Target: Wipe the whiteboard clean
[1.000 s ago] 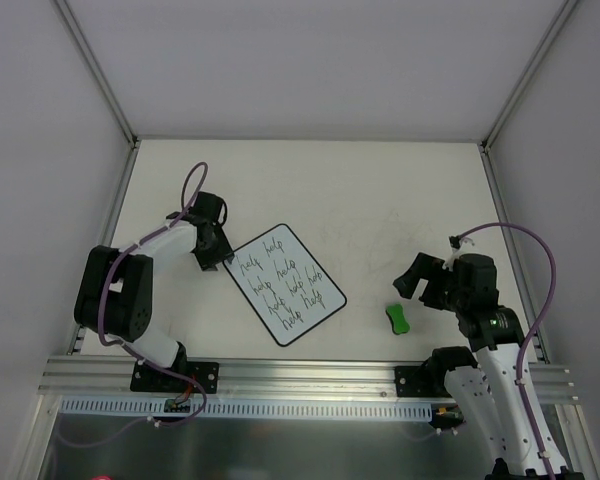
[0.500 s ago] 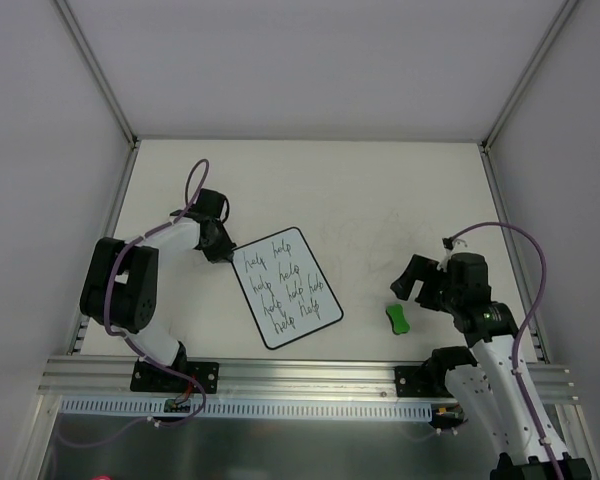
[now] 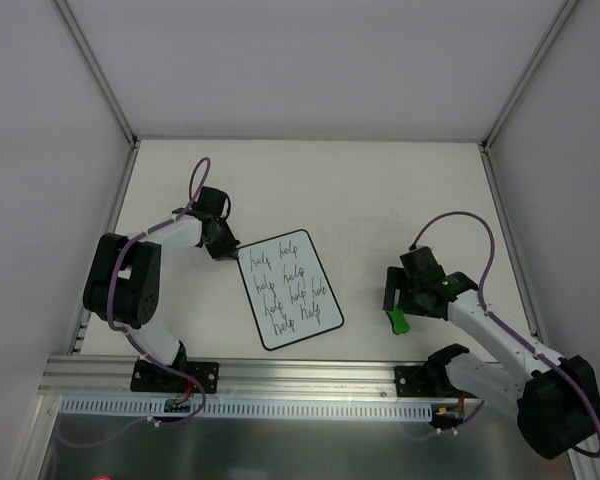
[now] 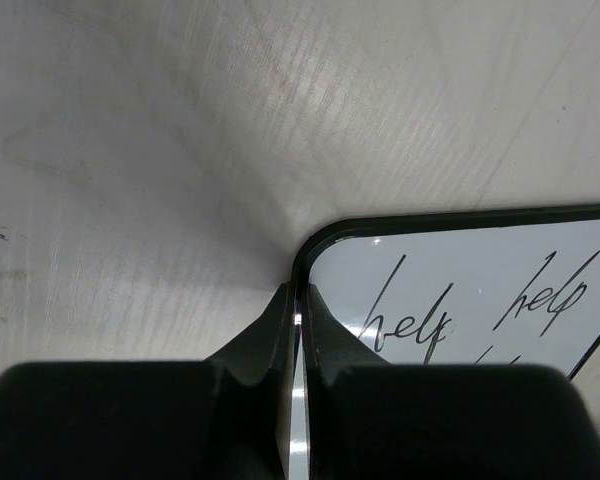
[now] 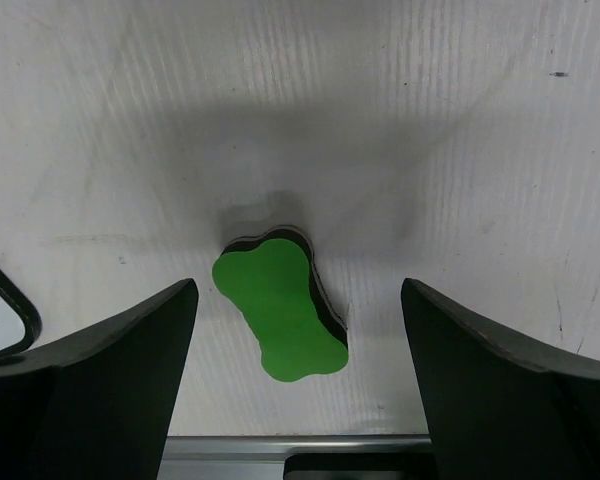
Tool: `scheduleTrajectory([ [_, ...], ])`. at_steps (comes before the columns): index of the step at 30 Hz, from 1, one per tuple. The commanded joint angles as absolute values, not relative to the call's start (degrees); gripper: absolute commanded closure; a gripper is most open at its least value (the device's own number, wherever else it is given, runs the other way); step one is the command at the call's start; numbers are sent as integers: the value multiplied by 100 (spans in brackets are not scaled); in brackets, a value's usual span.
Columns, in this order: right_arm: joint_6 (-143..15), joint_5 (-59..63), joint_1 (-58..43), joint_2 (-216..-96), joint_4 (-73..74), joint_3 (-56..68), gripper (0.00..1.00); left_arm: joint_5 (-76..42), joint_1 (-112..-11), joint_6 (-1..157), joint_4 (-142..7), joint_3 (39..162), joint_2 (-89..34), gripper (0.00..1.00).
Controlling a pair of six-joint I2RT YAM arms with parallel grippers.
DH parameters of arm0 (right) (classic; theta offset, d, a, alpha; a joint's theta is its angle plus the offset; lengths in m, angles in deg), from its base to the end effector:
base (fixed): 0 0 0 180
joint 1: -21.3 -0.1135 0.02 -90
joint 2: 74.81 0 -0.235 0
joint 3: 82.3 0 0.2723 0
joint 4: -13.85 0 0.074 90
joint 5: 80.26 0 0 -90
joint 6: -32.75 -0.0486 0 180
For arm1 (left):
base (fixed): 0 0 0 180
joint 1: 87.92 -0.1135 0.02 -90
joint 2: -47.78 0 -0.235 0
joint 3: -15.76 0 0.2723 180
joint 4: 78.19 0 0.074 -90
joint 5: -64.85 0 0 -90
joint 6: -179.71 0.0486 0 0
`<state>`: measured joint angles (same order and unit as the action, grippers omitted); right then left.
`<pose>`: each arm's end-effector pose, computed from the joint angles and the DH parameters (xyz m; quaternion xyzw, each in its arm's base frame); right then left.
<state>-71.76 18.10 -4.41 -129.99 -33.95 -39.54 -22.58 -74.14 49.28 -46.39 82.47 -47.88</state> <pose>0.1944 0.0858 0.1419 -0.0754 0.9611 0.0220 0.2649 0.3310 -0.0834 0.1086 -0.2174 0.9426 -0.1343 0.2148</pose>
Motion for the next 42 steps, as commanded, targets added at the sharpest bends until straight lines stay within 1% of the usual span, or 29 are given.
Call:
scheduleTrajectory([
  [1, -7404, 2187, -638, -13167, -3246, -3661, 14, -2374, -7447, 5015, -4375, 8175, -4996, 100],
  [2, -7404, 2204, -717, -13246, -3237, -3643, 18, -2400, -7447, 5033, -4375, 8166, -4996, 100],
  [4, -7430, 2213, -857, -13317, -3254, -3608, 21, -2427, -7447, 5051, -4375, 8140, -4978, 100],
  [9, -7562, 2301, -1113, -13334, -3263, -3678, 27, -2401, -7447, 5095, -4375, 8123, -4899, 100],
  [10, -7615, 2318, -1139, -13343, -3280, -3730, 27, -2409, -7438, 5112, -4375, 8105, -4812, 99],
  [13, -7668, 2319, -1192, -13387, -3263, -3827, 28, -2418, -7447, 5130, -4375, 8026, -4584, 89],
  [14, -7685, 2327, -1192, -13396, -3263, -3836, 29, -2427, -7447, 5130, -4375, 7965, -4539, 89],
  [16, -7694, 2371, -1201, -13396, -3254, -3863, 31, -2427, -7438, 5121, -4375, 7921, -4408, 87],
  [18, -7668, 2450, -1192, -13396, -3228, -3889, 35, -2436, -7447, 5130, -4375, 7842, -4354, 87],
  [19, -7633, 2494, -1201, -13431, -3219, -3889, 38, -2445, -7447, 5139, -4375, 7806, -4337, 87],
  [24, -7571, 2415, -1201, -13615, -3097, -3871, 46, -2436, -7447, 5183, -4384, 7771, -4337, 87],
  [30, -7580, 2301, -1253, -13774, -3052, -3933, 46, -2462, -7447, 5209, -4384, 7753, -4346, 87],
  [33, -7615, 2301, -1271, -13756, -3043, -3986, 48, -2471, -7447, 5235, -4384, 7788, -4363, 87],
  [39, -7677, 2239, -1341, -13651, -3061, -4074, 48, -2480, -7438, 5253, -4384, 7788, -4460, 88],
  [42, -7738, 2239, -1385, -13642, -3140, -4082, 43, -2488, -7447, 5253, -4393, 7780, -4495, 88],
])
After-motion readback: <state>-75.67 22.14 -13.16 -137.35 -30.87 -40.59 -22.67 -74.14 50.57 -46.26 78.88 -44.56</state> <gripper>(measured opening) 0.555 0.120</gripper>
